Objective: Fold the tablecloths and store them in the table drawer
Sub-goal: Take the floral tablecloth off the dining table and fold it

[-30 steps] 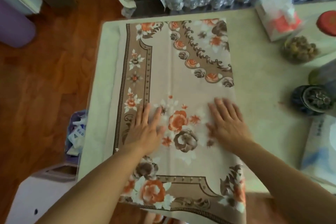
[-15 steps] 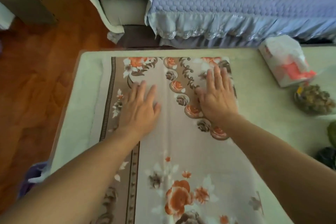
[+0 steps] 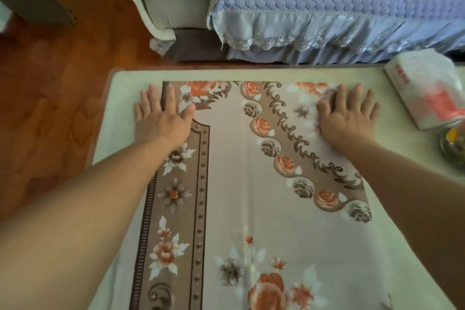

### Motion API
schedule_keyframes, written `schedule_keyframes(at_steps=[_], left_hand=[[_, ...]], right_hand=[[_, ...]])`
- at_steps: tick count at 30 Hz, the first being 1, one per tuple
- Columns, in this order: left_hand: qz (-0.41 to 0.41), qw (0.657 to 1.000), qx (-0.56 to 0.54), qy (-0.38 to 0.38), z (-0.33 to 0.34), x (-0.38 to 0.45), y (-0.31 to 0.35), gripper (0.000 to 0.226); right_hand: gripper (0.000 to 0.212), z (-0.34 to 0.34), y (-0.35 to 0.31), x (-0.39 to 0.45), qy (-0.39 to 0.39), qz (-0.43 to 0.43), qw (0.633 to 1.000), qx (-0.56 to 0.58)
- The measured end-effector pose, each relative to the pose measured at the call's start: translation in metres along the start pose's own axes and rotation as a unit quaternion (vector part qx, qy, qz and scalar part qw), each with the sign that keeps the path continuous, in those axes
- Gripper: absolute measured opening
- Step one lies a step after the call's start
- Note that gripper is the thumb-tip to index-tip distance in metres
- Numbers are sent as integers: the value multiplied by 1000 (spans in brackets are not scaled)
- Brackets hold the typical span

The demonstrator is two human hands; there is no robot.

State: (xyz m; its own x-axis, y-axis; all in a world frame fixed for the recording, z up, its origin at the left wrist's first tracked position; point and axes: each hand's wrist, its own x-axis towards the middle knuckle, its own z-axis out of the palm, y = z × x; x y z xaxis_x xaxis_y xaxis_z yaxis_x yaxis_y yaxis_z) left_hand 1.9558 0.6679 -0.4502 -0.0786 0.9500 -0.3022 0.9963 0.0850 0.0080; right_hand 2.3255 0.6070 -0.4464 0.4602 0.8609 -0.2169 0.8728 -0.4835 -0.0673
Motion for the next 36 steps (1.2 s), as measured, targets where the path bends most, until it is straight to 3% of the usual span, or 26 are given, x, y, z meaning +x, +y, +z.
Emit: schedule_keyframes(at_steps=[2,6,9,12,15,17,19,20,22,26,29,32,33,36], left_hand=[[-9,1000,-11,4,3,-40,2,77],[149,985,-68,50,44,-216,-15,65],[94,993,-66,-20,77,-365,-50,65],[-61,993,-82,-54,112,-474,-103,67],[-184,962,-186,-79,134,-534,-155,79],[-308,882,-341,-106,140,-545,-169,87],[-413,764,-482,-116,139,-539,-169,107],[-412,730,-525,-145,138,-538,-165,110],[-370,697,-571,-224,136,-534,-156,92],[-306,689,-588,-293,131,-519,-155,91],[-298,685,-585,-316,119,-517,-157,59],[-304,694,-574,-310,105,-530,-160,39],[-312,682,-586,-308,99,-536,-162,37],[-314,601,-672,-299,73,-550,-160,44]], right_hand=[[74,-6,-3,-38,36,-38,998,-33],[61,13,13,-197,24,-282,959,-10],[61,42,76,-333,-47,-324,944,-30],[63,50,159,-421,-113,-239,962,-67],[66,32,202,-462,-139,-12,990,-12],[68,21,200,-482,-117,150,975,110],[56,16,191,-497,-78,245,938,233],[53,16,187,-504,-78,275,915,284],[52,22,185,-514,-142,318,868,354],[31,38,192,-515,-272,324,758,496],[26,34,203,-504,-329,272,764,483],[29,18,213,-504,-392,261,731,495],[31,10,216,-505,-406,263,716,503],[32,-17,216,-509,-418,267,699,515]])
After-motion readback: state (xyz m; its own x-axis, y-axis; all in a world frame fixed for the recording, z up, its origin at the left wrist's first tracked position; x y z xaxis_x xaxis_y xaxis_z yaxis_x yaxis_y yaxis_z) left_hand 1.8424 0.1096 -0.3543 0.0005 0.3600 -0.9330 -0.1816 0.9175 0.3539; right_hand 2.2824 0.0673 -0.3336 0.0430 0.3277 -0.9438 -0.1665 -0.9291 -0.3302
